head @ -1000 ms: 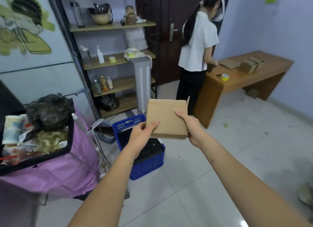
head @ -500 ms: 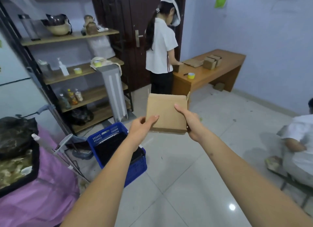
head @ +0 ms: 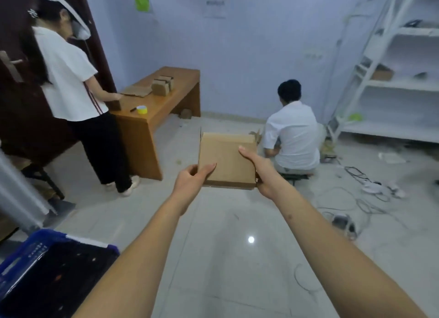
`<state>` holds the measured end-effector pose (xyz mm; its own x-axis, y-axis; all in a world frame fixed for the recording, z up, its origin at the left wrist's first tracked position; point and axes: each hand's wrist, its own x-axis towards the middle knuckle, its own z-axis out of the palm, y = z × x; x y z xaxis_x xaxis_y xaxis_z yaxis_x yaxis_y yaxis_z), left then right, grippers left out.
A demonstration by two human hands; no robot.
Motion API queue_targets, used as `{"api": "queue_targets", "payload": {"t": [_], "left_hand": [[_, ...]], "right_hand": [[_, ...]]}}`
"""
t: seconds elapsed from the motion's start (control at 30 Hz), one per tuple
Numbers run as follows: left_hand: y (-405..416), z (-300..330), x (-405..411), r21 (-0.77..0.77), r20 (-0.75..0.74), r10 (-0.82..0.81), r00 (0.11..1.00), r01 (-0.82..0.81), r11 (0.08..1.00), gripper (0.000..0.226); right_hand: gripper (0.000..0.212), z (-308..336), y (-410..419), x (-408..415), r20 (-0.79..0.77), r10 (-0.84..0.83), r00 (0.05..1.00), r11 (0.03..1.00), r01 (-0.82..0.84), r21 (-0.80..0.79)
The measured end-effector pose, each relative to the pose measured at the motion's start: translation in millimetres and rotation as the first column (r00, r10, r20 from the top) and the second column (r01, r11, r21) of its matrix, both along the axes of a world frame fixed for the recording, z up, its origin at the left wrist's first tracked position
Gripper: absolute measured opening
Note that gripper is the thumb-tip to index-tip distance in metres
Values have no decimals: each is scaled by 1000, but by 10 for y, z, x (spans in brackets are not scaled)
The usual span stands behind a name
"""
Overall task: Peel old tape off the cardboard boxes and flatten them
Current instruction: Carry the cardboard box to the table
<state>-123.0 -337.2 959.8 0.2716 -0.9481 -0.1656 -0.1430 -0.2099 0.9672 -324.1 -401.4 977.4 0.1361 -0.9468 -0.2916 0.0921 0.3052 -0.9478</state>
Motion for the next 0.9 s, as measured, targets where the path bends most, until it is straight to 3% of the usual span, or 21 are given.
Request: {"api": "queue_targets", "payload": {"t": [0.1, 0.2, 0.33, 0.5, 0.6, 0.77, 0.9], "left_hand": [[-121, -9, -552, -20, 3, -158, 987, 158, 987, 53], [-236, -36, -1179, -13, -6, -305, 952, 305, 952, 51], [-319, -7, -2137, -30, -8, -466, 885, 466, 884, 48], [-259, -19, -3389, -25, -18, -636, 771, 636, 771, 38], [-188, -47, -4118, -18, -7, -721, 693, 721, 693, 50], [9, -101, -5145, -2, -17, -831, 556, 831, 556, 42], [118, -137, -5767, -28, -24, -885, 465, 884, 466, 48]], "right_hand": [[71, -32, 159, -611, 23, -151, 988, 989, 151, 4], [66, -35, 337, -1270, 21, -323, 946, 946, 322, 33], [83, -6, 626, -2185, 11, -492, 870, 870, 491, 48], [48, 27, 1127, -3284, 43, -659, 751, 751, 655, 81], [53, 5, 1437, -3888, 55, -752, 657, 659, 746, 100], [57, 10, 1909, -4717, 24, -869, 494, 493, 862, 118], [56, -4, 2181, -5218, -6, -916, 400, 397, 911, 114]]}}
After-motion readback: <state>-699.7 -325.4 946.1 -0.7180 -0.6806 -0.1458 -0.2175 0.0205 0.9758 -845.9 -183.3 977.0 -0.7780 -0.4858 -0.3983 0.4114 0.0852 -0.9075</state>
